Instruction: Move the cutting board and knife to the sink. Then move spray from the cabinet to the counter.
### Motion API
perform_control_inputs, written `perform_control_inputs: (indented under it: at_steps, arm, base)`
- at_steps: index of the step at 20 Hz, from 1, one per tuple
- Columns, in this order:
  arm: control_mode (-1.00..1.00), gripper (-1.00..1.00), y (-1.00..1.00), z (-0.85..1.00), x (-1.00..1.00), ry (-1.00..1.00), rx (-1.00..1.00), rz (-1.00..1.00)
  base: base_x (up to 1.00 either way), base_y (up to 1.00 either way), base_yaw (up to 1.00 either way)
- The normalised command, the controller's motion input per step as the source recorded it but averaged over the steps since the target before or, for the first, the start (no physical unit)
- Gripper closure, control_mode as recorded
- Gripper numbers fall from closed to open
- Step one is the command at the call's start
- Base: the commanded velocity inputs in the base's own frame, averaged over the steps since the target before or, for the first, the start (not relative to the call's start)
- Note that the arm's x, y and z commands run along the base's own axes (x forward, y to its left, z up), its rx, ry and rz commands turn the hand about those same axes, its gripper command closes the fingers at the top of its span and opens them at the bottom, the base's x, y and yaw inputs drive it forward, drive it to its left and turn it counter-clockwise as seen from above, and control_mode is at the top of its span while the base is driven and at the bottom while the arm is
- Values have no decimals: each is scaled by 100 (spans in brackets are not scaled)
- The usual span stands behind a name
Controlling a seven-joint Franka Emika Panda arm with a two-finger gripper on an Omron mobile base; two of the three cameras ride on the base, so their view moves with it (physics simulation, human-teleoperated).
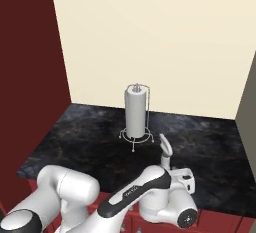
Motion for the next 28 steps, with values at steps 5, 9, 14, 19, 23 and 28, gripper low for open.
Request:
perform_control_inputs:
  at_steps: [5,9,14,19,23,28]
  arm:
    - [-100,-100,-22,8,0,0,0,0]
    - [-100,-100,-6,6,0,0,0,0]
    - [-100,-100,0,6,0,0,0,0]
    - [-100,-100,0,6,0,0,0,0]
    - [-100,-100,-2,21,-12,0,0,0]
    - [-100,-100,-7,52,-29,1,0,0]
  base:
    - [0,0,0]
    - [0,0,0]
    - [0,0,0]
    - [0,0,0]
    - [0,0,0]
    - [0,0,0]
